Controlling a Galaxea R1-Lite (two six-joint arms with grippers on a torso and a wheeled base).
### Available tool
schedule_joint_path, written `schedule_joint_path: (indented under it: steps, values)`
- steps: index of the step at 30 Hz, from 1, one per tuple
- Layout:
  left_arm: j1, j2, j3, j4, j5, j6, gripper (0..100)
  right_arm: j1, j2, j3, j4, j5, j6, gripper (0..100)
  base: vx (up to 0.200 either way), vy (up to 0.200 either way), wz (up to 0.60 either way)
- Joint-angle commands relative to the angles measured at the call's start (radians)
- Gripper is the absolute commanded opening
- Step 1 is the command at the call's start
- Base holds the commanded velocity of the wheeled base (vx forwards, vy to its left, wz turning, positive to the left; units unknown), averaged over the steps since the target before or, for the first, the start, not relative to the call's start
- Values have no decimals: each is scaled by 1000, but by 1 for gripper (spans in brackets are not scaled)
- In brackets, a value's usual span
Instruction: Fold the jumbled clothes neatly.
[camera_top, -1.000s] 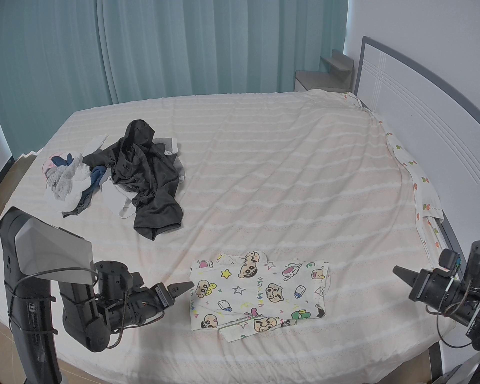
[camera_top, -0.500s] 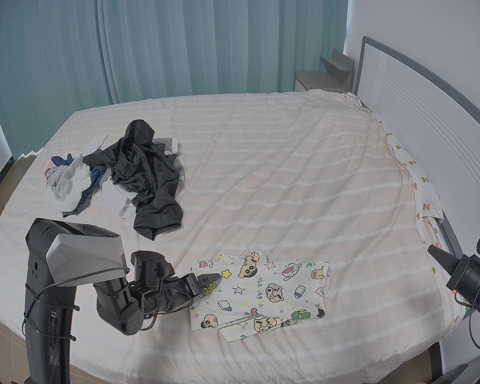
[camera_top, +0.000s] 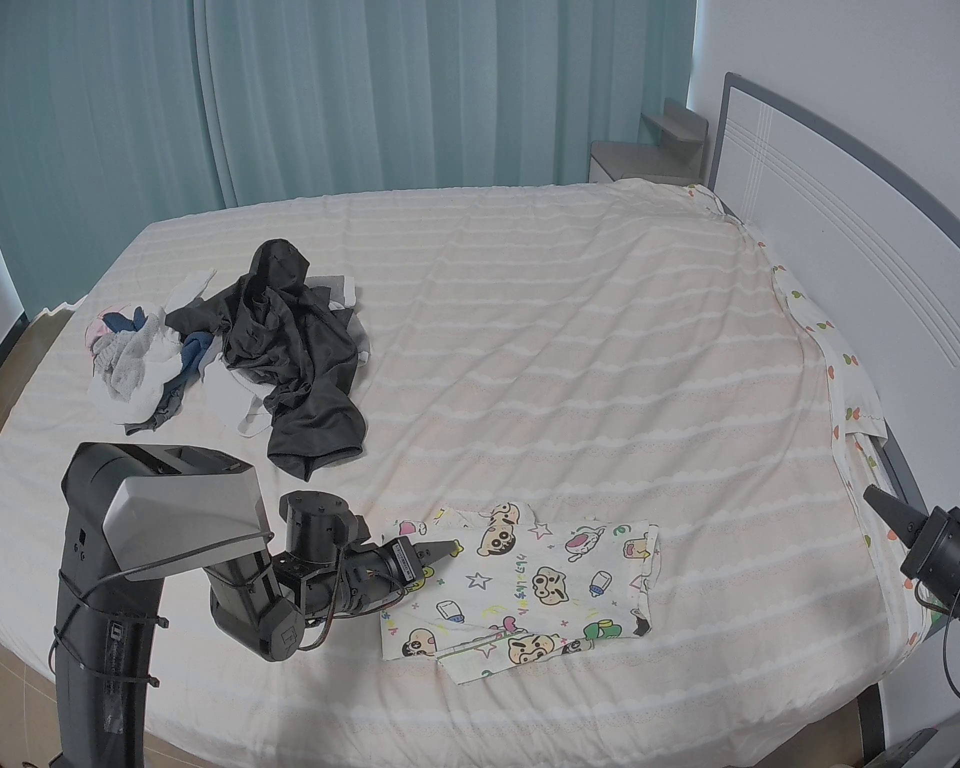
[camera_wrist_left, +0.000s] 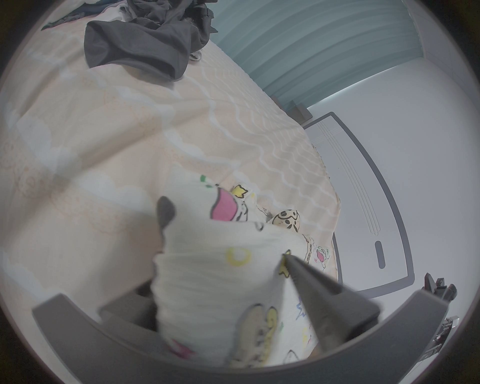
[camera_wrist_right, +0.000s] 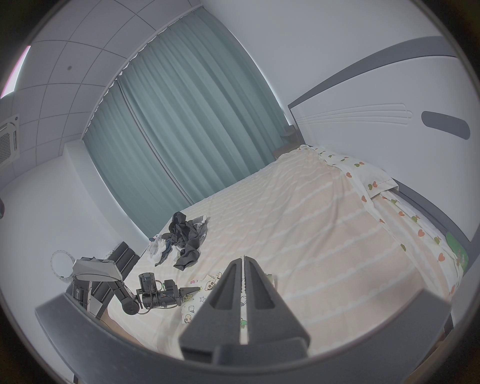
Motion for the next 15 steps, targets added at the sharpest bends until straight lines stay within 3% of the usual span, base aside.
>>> schedule_joint_path:
  steps: [1, 9, 15]
  values:
    - [-2, 0, 1, -3, 0, 0, 0, -1, 10, 2, 0, 0, 0, 0, 0, 0, 0]
    - [10, -8, 11, -7, 11, -4, 0, -7, 13, 4, 0, 2, 0, 0, 0, 0, 0]
    - [70, -118, 112, -7, 6, -20, 0, -24, 33, 7, 0, 20, 0, 0, 0, 0, 0]
